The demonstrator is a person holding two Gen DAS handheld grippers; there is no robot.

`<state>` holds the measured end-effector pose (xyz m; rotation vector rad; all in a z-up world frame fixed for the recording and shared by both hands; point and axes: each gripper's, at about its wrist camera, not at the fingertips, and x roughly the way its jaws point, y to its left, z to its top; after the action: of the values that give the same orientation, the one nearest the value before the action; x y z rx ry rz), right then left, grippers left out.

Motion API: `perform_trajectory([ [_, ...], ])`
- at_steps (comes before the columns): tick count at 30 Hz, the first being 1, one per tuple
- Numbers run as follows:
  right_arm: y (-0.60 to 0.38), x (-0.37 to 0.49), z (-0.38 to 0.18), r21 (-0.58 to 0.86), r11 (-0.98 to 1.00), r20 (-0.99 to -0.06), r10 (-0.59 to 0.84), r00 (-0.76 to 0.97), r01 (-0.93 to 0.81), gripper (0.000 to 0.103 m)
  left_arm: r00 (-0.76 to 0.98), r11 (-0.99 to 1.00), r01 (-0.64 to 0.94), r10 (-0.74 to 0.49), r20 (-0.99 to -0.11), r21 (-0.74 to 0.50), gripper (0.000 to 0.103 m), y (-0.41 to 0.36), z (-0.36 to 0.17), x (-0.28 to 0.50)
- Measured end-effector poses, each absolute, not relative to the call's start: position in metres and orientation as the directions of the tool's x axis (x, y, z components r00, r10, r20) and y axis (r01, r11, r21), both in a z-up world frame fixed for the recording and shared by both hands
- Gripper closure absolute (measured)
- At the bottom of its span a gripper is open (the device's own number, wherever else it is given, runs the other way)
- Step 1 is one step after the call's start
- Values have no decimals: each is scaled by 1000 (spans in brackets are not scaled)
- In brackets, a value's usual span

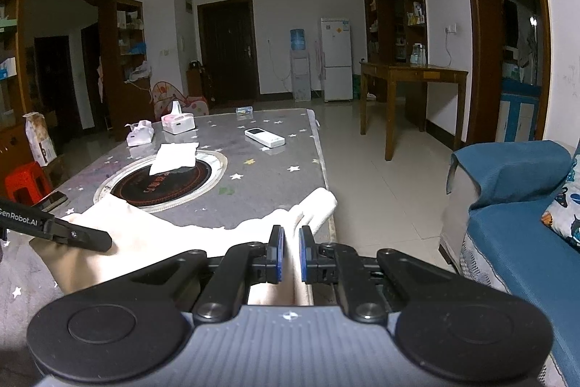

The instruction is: Fold clothes

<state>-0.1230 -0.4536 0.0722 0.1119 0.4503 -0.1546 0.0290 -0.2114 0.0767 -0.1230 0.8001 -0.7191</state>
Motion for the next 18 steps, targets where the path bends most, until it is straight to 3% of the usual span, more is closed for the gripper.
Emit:
perform_trajectory([
  [18,-449,-130,52,72,981,-495,-123,860,182,95,450,775,531,-600,-662,-342,88,-198,52,18],
])
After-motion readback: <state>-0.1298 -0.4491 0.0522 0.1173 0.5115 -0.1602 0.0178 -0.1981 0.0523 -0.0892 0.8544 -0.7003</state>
